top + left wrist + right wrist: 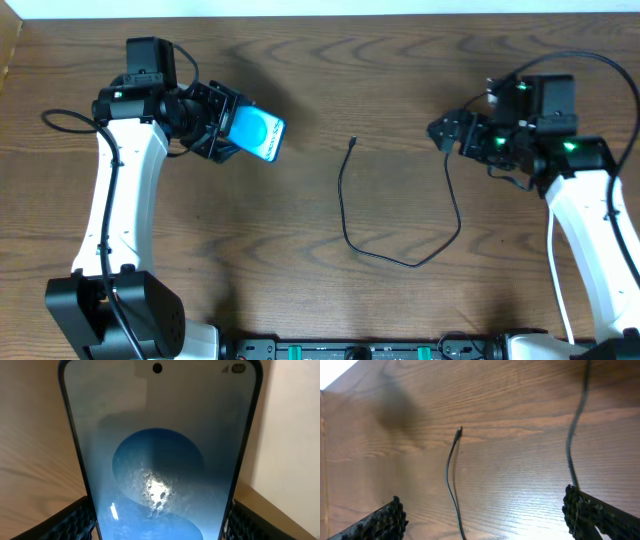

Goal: Plug charger to phone and switch on socket
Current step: 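Lower the right gripper and close it on the USB-C plug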

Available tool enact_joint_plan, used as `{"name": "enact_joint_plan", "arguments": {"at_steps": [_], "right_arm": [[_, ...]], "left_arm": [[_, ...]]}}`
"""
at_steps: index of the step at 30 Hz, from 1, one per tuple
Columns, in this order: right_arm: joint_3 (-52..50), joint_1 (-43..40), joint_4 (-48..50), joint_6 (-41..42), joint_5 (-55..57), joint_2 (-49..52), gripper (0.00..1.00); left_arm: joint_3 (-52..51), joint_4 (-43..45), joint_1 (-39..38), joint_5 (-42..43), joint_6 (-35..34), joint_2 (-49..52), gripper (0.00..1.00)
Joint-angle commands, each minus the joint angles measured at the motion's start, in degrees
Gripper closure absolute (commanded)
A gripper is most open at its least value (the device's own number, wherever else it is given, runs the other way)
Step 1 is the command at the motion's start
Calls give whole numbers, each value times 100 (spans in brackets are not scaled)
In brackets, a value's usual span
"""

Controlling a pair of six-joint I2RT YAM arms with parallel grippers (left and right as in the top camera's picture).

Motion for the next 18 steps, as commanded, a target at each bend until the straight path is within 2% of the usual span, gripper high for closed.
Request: {"name": "enact_joint_plan", "arguments": {"at_steps": [1, 10, 13, 18], "right_arm": [[367, 304, 9, 216, 363, 205, 1], [737, 822, 625, 673, 157, 1296, 1], [737, 953, 1209, 732, -164, 1720, 1], [737, 1191, 1987, 1373, -162, 2280, 3]], "left_arm": [[-15, -173, 46, -734, 225, 22, 44], [-15, -393, 44, -1082, 225, 24, 44], [-22, -398, 44, -1349, 223, 28, 44], [-90, -378, 44, -1539, 219, 28, 44]]}}
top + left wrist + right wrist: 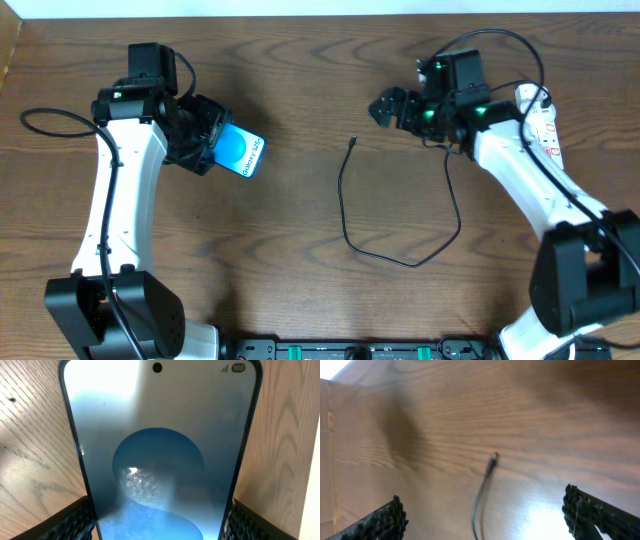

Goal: Plug charger to phone and switch on socket
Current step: 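Lower the right gripper and close it on the USB-C plug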

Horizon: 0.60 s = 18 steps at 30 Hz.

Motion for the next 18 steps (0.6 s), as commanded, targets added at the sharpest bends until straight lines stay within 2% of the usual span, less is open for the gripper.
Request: {"name": "enact_joint_plan", "arguments": {"at_steps": [1, 6, 10, 15, 18], "right_arm": [[96, 210, 245, 599, -170, 352, 7], [96, 404, 557, 730, -627, 868, 22], [96, 509, 560, 876, -691, 1145, 28], [96, 568, 581, 935, -728, 1381, 44], [94, 621, 560, 935, -752, 1493, 50]], "left_arm": [[-76, -4, 24, -210, 90, 28, 44], [-76, -9, 22, -186, 42, 28, 44], [-76, -15, 22, -146, 24, 28, 44], [-76, -31, 9, -131, 22, 28, 44], [-76, -28, -42, 76, 20, 28, 44]]}}
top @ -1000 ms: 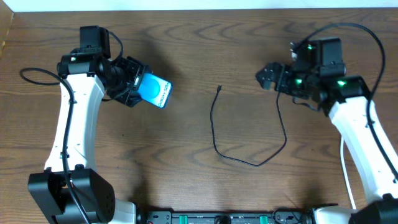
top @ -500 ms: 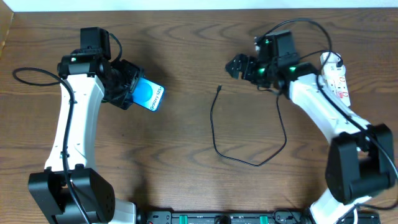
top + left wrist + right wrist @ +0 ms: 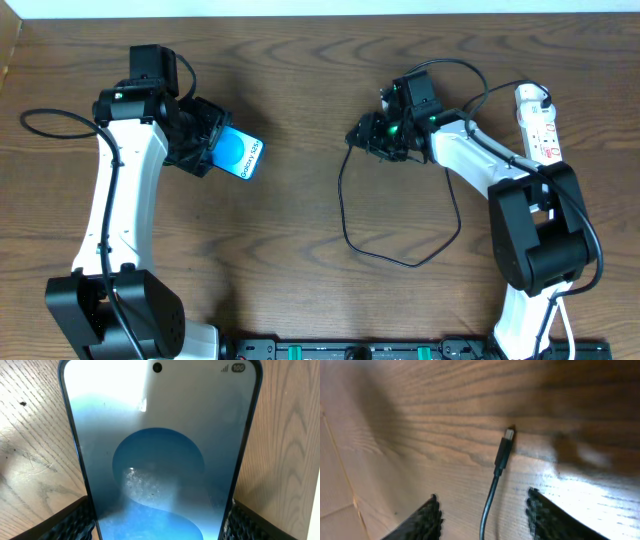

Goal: Plug charger to phone and switch on socket
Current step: 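Lower the right gripper and close it on the USB-C plug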

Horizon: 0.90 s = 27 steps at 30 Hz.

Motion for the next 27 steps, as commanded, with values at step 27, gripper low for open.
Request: {"name": "enact_joint_plan", "arguments": {"at_steps": [27], "right_arm": [[83, 243, 560, 570, -256, 723, 52]], "left_arm": [[-28, -37, -127, 258, -37, 24, 44]]}}
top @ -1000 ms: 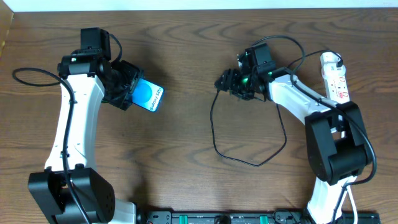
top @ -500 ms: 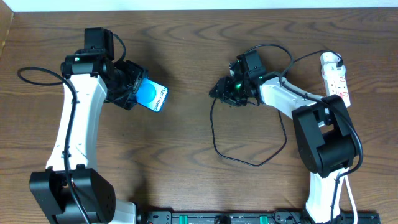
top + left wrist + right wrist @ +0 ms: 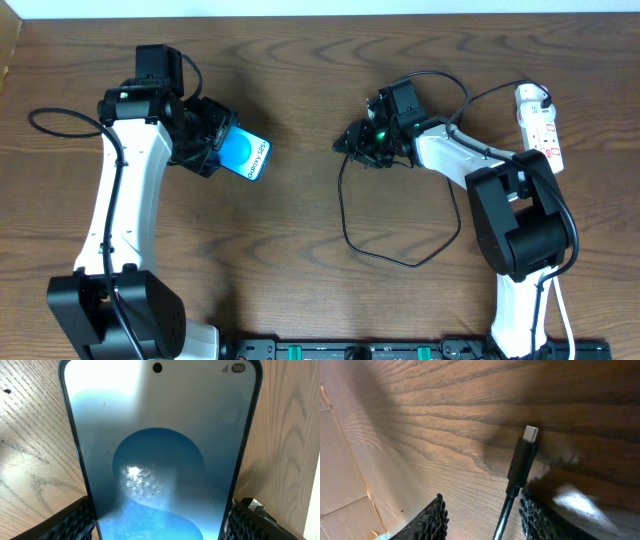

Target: Plug charger to phone and switch on socket

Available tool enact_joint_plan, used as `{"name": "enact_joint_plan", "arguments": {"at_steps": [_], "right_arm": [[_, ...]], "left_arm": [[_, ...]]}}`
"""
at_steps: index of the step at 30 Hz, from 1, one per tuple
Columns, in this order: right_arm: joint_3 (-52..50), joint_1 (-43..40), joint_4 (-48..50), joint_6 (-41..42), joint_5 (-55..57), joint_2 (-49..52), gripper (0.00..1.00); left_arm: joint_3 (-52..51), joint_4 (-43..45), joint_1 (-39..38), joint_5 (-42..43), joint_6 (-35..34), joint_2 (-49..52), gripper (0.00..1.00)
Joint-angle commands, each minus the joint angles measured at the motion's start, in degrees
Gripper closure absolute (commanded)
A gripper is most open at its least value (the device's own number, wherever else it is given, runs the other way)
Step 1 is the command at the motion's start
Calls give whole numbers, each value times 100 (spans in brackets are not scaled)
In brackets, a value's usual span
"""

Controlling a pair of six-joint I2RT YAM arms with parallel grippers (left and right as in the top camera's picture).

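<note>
My left gripper (image 3: 212, 143) is shut on the phone (image 3: 246, 157), whose lit blue screen (image 3: 159, 460) fills the left wrist view between the two pads. The black charger cable (image 3: 346, 215) loops across the table's middle. Its plug end (image 3: 522, 460) lies on the wood. My right gripper (image 3: 357, 140) is low over that end, open, its fingers on either side of the cable. The cable runs close to the right finger (image 3: 542, 520). The white socket strip (image 3: 537, 125) lies at the far right.
Brown wooden table (image 3: 300, 290). The right arm's own black cables arch above the wrist toward the socket strip. A pale wall or board edge (image 3: 340, 460) shows at the left in the right wrist view.
My right gripper has come slightly left and closer to the plug end, which now looms larger between its fingers. The left gripper with the phone has shifted a little to the right.
My right gripper was wide open at the far right near the socket strip while the left held the phone up. Then the right gripper was nearer the middle and the phone lower. Then, with its jaws narrower, it was by the cable's plug end, which it now straddles.
</note>
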Motion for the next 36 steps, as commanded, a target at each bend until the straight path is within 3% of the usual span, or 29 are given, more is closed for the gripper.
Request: {"name": "enact_joint_plan", "arguments": {"at_steps": [1, 23, 30, 36], "right_arm": [[61, 39, -31, 83, 166, 146, 52], [35, 125, -81, 175, 315, 155, 53], [42, -142, -597, -568, 273, -103, 43], [44, -492, -1276, -1499, 354, -1023, 38]], "left_arm": [[-28, -13, -7, 70, -31, 24, 44], [-656, 334, -17, 92, -483, 24, 44], [-730, 411, -184, 201, -483, 28, 44], [-730, 671, -308, 522, -640, 28, 44]]}}
